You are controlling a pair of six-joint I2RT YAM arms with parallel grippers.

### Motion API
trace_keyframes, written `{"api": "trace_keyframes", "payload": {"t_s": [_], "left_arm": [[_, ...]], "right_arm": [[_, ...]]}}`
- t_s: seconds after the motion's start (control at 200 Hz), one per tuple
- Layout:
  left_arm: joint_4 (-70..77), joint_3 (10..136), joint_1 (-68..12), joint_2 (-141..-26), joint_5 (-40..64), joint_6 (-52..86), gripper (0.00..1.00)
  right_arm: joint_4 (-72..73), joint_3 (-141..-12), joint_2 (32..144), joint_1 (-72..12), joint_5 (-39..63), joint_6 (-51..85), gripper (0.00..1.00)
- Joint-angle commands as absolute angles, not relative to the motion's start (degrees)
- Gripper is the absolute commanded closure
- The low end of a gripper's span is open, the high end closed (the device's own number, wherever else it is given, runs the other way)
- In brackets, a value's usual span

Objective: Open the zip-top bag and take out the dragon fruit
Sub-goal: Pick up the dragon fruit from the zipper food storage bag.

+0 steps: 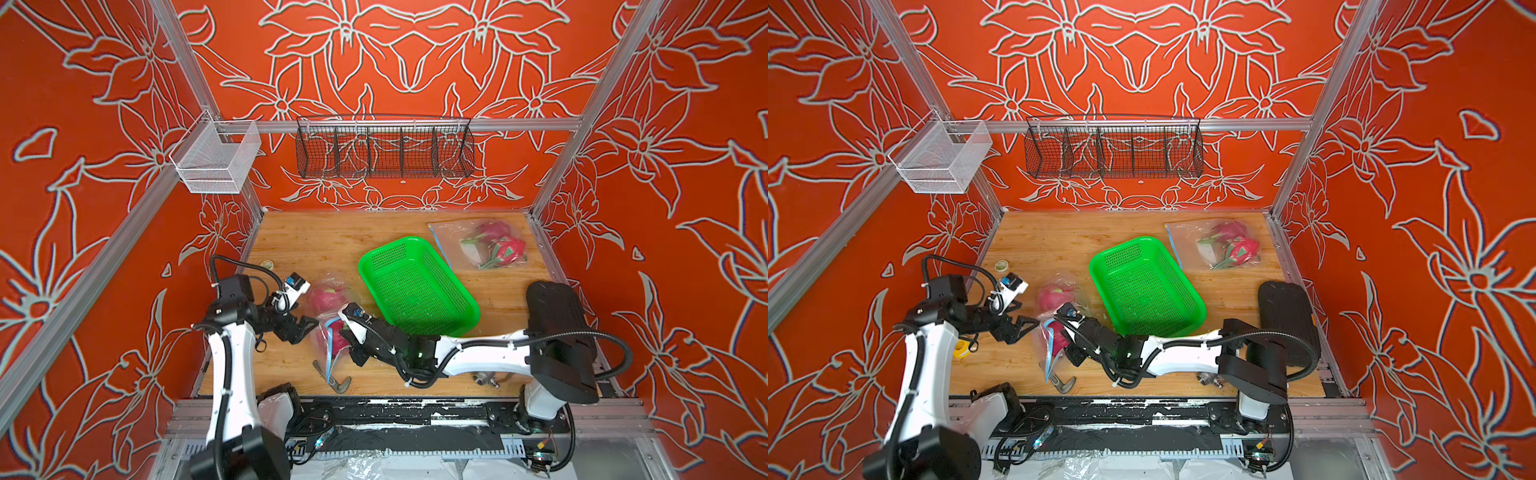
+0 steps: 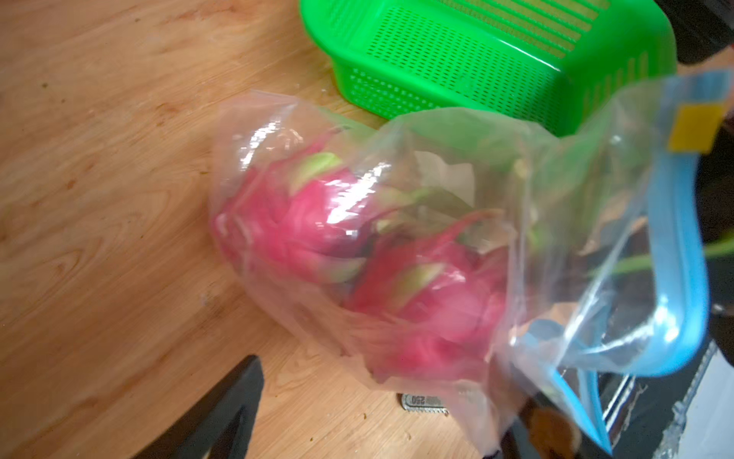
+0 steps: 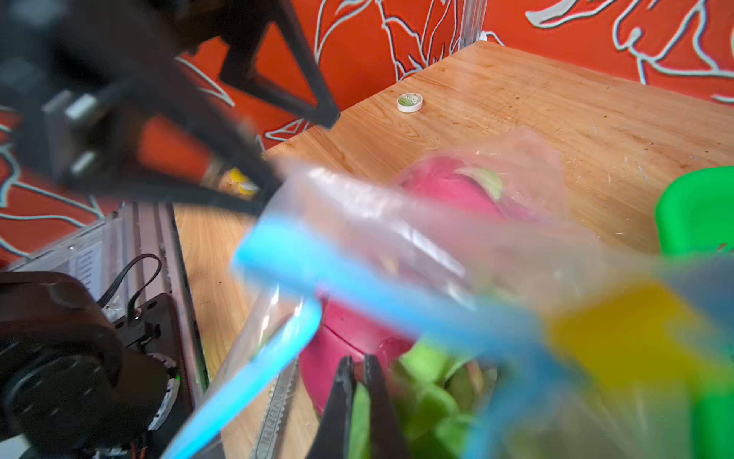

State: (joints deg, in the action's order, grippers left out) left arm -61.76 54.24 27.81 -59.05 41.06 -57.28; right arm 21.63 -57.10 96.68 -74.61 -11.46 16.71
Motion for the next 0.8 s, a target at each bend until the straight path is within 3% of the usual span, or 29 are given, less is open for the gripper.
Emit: {"api": "trace_keyframes", "payload": {"t_s": [0.0, 0.175, 0.355, 0.65, 0.796], "left_arm": [[-60.57, 58.66, 29.79, -65.34, 43.18, -58.05, 0.08], [-59.09, 59.53, 29.07, -72.41, 48.87, -56.48, 0.00], [-53.78, 56.68, 27.71, -72.94, 49.56, -52.42, 0.00], [-39.14, 55.15, 15.52, -81.91, 43.23, -33.05, 0.03], [-39.04, 59.02, 11.72, -88.91, 41.49, -29.17, 0.05]], "right_arm": [[21.74, -54.22, 93.24, -74.66, -10.65, 16.27, 1.00], [20.16, -51.54, 90.95, -74.68, -11.88, 15.82, 1.00], [18.27, -49.73, 89.92, -73.41, -12.01, 15.66, 1.00], [15.25, -51.84, 91.95, -72.55, -9.94, 12.86, 1.00], [14.93, -52.59, 93.31, -72.43, -8.90, 12.41, 1.00]]}}
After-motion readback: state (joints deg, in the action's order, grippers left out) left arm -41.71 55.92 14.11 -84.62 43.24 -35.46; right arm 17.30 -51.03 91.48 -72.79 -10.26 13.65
